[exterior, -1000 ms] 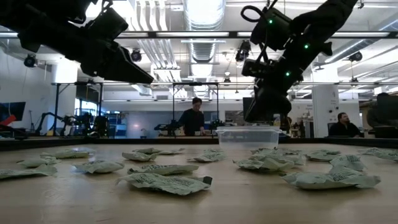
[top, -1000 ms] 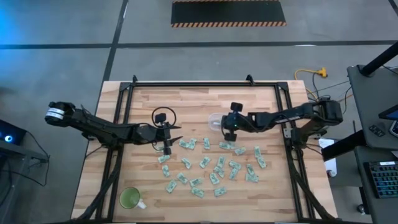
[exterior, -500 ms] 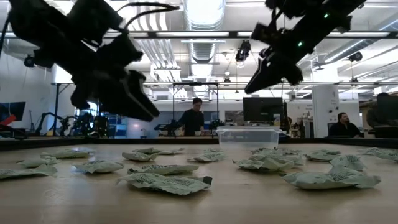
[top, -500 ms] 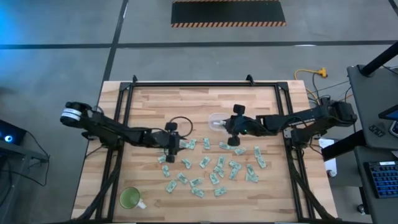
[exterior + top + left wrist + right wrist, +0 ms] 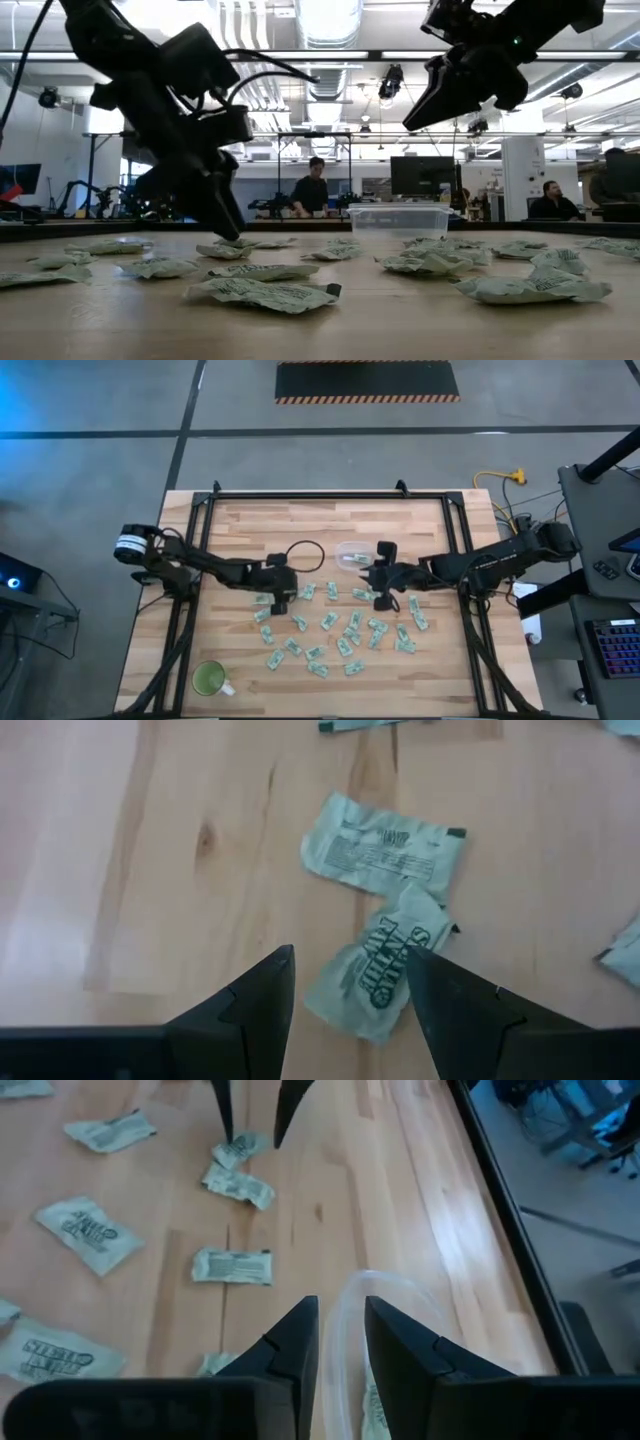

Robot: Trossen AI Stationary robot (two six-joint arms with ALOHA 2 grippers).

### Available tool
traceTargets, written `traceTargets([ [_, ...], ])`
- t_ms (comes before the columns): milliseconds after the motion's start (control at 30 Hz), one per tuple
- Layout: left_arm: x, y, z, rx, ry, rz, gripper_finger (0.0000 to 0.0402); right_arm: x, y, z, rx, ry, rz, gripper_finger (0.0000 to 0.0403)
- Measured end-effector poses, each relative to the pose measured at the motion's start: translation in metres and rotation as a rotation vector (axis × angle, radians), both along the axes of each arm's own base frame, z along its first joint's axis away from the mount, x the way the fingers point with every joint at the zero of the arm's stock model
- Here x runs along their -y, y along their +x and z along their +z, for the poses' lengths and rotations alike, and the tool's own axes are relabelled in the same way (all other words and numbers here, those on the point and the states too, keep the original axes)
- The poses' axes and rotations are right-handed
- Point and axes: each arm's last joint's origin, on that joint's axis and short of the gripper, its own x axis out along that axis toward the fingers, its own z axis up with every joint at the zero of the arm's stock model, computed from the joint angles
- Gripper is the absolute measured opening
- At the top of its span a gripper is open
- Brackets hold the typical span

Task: Pick and place Stevia / Truvia into bins
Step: Put the stevia packet into the transparent bin

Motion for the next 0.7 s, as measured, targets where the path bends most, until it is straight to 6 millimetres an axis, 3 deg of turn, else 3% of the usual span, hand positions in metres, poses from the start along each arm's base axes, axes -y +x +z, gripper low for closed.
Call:
traceTargets([
  [200,-0.0034,0.0018,0.0018,0.010,-0.065,0.020,0.0161,-0.0023,-0.0020,-0.0041,-0.002,0.044,-0.031,0.0071],
  [533,-0.0039,-0.0008,-0.0004,-0.023,-0.081,0.007,0.0013,-0.0046,-0.0055,-0.0090,-0.024,0.084,-0.061,0.0064],
  [700,-0.0040,-0.0015,-0.0012,-0.028,-0.078,0.004,0.0014,-0.0046,-0.0055,-0.0090,-0.023,0.085,-0.062,0.0066],
])
